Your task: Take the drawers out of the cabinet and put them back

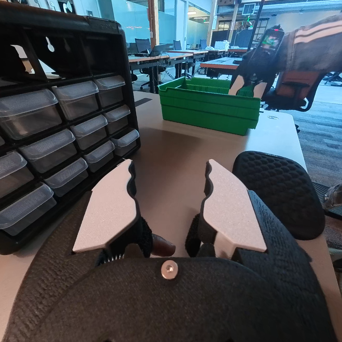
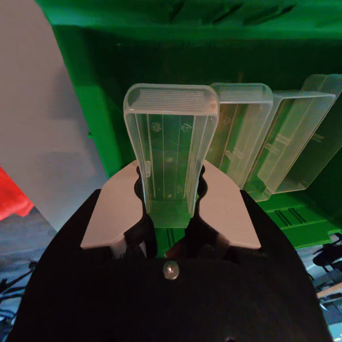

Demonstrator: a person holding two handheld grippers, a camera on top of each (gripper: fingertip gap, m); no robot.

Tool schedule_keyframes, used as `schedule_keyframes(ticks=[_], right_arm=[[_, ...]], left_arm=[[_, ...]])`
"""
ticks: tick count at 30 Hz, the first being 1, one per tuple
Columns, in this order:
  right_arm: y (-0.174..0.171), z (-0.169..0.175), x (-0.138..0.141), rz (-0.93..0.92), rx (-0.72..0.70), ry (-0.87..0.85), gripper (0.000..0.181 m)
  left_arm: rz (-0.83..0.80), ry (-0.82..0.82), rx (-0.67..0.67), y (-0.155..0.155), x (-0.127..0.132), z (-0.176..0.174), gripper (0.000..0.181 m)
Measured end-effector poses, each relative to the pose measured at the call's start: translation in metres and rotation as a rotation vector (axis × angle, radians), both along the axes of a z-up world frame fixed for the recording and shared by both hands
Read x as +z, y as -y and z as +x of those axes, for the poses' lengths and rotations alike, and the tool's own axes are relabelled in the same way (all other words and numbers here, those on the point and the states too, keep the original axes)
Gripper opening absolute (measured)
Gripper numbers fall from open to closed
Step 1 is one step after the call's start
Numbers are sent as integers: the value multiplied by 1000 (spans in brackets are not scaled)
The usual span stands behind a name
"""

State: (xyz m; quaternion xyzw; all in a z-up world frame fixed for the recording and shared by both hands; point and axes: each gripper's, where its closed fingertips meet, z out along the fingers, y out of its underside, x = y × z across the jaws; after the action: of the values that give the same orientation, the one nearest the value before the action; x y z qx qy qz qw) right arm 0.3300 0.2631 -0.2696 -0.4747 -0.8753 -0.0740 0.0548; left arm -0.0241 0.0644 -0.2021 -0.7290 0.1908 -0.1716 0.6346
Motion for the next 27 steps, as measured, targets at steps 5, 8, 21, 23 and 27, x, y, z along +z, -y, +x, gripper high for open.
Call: schedule_keyframes(ticks=[5,8,21,23,27], right_arm=[[0,0,1,33,35,60,60],[-4,1,-1,69,-2,76,62],[-5,2,1,33,-115,57,70],[-6,1,5,37,-119,41,63],[-8,-3,10,13,-152,-32,36]], left_arm=[[8,3,3,0,2,-1,72],[7,5,0,0,2,0,72],[4,1,1,0,1,0,72],[6,3,1,0,1,0,72],[9,6,1,1,2,-1,72]])
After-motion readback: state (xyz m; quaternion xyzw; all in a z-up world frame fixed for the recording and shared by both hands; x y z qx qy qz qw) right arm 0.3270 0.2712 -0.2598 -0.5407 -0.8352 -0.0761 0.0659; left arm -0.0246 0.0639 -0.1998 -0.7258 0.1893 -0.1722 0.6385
